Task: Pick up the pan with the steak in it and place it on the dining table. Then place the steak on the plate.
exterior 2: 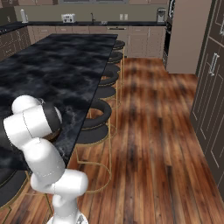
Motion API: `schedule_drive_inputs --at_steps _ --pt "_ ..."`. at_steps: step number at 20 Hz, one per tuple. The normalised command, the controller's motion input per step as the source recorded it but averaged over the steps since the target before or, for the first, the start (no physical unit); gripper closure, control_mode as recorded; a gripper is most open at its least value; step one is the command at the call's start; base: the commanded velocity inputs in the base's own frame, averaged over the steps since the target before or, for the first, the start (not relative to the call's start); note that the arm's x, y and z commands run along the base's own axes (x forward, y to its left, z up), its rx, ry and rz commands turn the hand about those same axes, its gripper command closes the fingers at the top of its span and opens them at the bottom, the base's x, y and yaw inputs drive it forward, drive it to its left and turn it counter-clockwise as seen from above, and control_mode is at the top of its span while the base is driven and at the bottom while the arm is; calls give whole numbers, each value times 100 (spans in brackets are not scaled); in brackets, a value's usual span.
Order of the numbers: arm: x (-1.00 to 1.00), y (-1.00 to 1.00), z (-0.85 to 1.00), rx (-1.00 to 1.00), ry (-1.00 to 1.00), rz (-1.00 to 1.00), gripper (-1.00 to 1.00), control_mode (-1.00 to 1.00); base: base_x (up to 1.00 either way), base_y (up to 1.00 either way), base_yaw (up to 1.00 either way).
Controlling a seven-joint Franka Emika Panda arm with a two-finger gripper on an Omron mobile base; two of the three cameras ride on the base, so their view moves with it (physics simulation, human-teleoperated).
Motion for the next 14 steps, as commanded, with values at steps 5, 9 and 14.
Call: schedule_drive_inputs --at_steps 5,9,14 --pt "-50 -2 53 2 -6 6 100 -100 0 0 0" --pt "-69 0 34 3 -7 16 100 -100 0 0 0" --pt "-60 6 24 6 -5 20 100 -100 0 0 0"
